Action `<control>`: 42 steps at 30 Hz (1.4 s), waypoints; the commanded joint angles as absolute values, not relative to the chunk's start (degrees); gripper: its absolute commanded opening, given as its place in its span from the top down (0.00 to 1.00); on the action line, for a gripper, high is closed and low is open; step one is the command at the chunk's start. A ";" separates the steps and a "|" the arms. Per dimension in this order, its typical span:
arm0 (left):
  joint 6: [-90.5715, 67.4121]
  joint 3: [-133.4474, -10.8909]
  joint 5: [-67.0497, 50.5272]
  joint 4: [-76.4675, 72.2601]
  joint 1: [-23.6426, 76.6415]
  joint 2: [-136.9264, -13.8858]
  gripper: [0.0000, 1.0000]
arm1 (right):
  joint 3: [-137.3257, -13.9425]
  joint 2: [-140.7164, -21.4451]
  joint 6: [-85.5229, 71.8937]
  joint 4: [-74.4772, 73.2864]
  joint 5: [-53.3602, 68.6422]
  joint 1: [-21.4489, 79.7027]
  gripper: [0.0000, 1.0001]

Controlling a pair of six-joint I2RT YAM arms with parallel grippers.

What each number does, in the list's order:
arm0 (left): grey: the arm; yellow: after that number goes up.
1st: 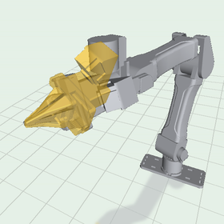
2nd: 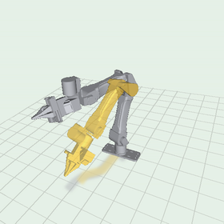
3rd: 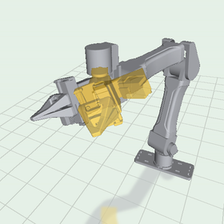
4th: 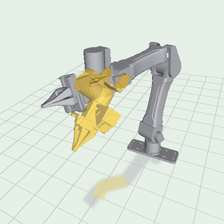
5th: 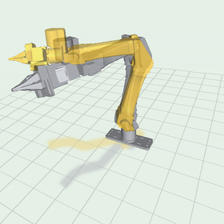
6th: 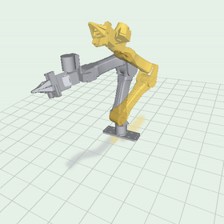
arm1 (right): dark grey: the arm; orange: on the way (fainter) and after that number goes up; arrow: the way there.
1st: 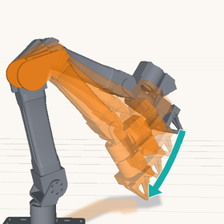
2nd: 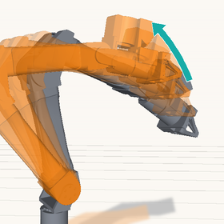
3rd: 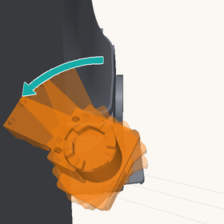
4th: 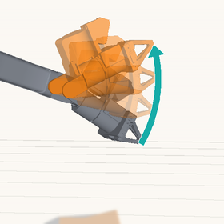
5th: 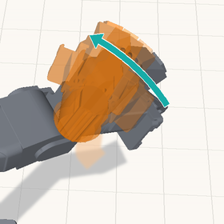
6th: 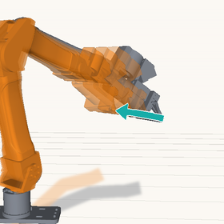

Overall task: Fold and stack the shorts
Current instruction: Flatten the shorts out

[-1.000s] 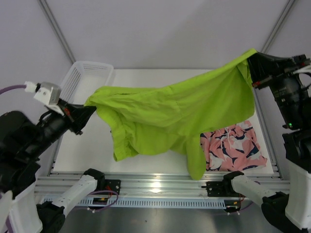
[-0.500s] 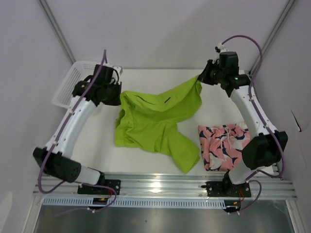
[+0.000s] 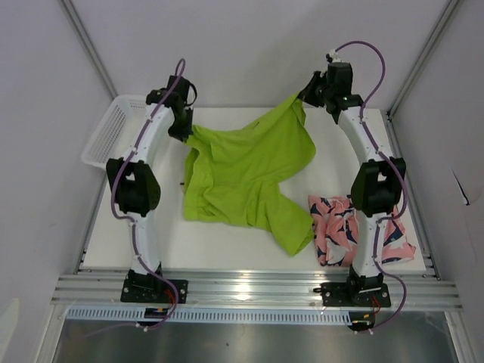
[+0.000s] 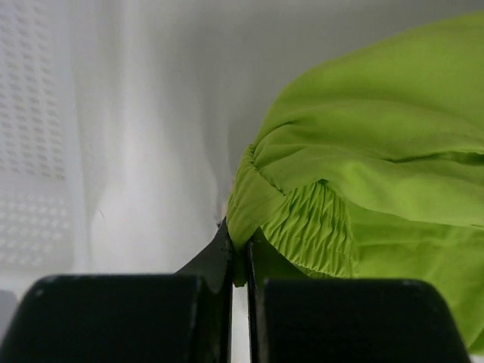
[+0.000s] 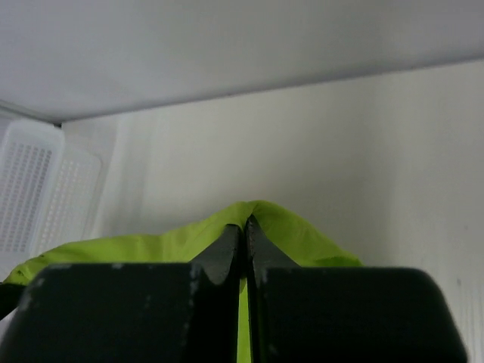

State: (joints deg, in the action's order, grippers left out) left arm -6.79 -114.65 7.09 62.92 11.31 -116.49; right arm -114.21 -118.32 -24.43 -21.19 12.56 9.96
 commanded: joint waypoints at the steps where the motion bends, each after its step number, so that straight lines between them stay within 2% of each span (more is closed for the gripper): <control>1: -4.66 -129.34 9.67 67.23 7.48 -123.02 1.00 | -127.15 -125.84 -26.71 -16.61 11.52 8.35 1.00; 2: -4.66 -137.81 9.84 68.63 6.95 -127.48 1.00 | -129.53 -128.03 -28.02 -15.74 9.60 8.18 1.00; 3: -5.01 -140.16 10.80 68.73 5.90 -129.36 0.96 | -131.38 -131.71 -28.91 -13.21 8.62 8.00 1.00; 4: -5.62 -142.01 11.07 68.30 5.37 -130.77 0.76 | -133.66 -133.40 -30.22 -11.79 7.48 7.56 0.99; 5: -6.41 -143.16 10.55 67.51 4.75 -131.65 0.51 | -134.38 -134.98 -33.45 -9.95 6.17 7.12 0.65; 6: -8.42 -142.74 8.55 64.63 3.79 -131.14 0.14 | -135.34 -137.70 -35.23 -8.89 5.28 6.77 0.39; 7: -9.57 -141.86 7.66 62.95 3.43 -130.18 0.02 | -138.31 -138.86 -36.72 -9.49 4.14 6.16 0.19; 8: -10.28 -138.98 6.52 61.19 3.25 -127.12 0.01 | -140.08 -139.82 -37.26 -10.54 3.09 6.07 0.01; 11: -12.39 -129.57 1.77 53.19 3.34 -119.04 0.01 | -140.03 -139.40 -35.78 -13.27 3.25 5.80 0.01; 17: -13.98 -120.50 -3.34 48.42 5.18 -109.17 0.01 | -115.81 -124.29 -34.37 -7.30 5.97 5.97 0.02; 20: -14.50 -116.73 -0.63 50.45 8.16 -105.57 0.01 | -110.58 -119.19 -31.65 -9.31 11.59 6.50 0.06; 22: -16.87 -107.89 -0.26 48.71 9.49 -101.11 0.01 | -105.58 -115.16 -29.20 -12.12 12.39 7.99 0.10; 25: -20.64 -94.26 -1.66 42.13 11.33 -92.16 0.01 | -97.06 -110.49 -26.73 -15.20 11.17 10.63 0.10; 26: -23.09 -82.99 -2.71 36.62 11.86 -89.41 0.01 | -94.42 -107.00 -26.63 -15.38 10.90 11.24 0.10; 28: -25.48 -76.06 -3.86 31.14 12.04 -84.23 0.01 | -86.16 -103.29 -26.63 -15.47 9.85 13.09 0.11; 29: -27.58 -66.63 -4.56 26.85 12.04 -79.33 0.01 | -83.35 -99.36 -27.85 -15.21 8.89 13.53 0.11; 31: -29.79 -59.11 -4.13 24.62 12.22 -74.73 0.01 | -73.98 -95.12 -28.74 -13.72 9.23 14.58 0.15; 36: -32.78 -44.08 -1.59 21.27 13.80 -59.89 0.01 | -59.00 -80.46 -30.67 -13.27 4.50 19.76 0.22; 42: -32.26 -36.75 1.92 21.01 13.71 -52.47 0.01 | -48.79 -71.64 -31.03 -15.64 1.58 27.33 0.24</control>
State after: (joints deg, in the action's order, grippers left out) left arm -31.07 -39.20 -1.15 25.21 13.45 -53.60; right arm -51.40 -75.55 -30.52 -16.01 4.60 24.93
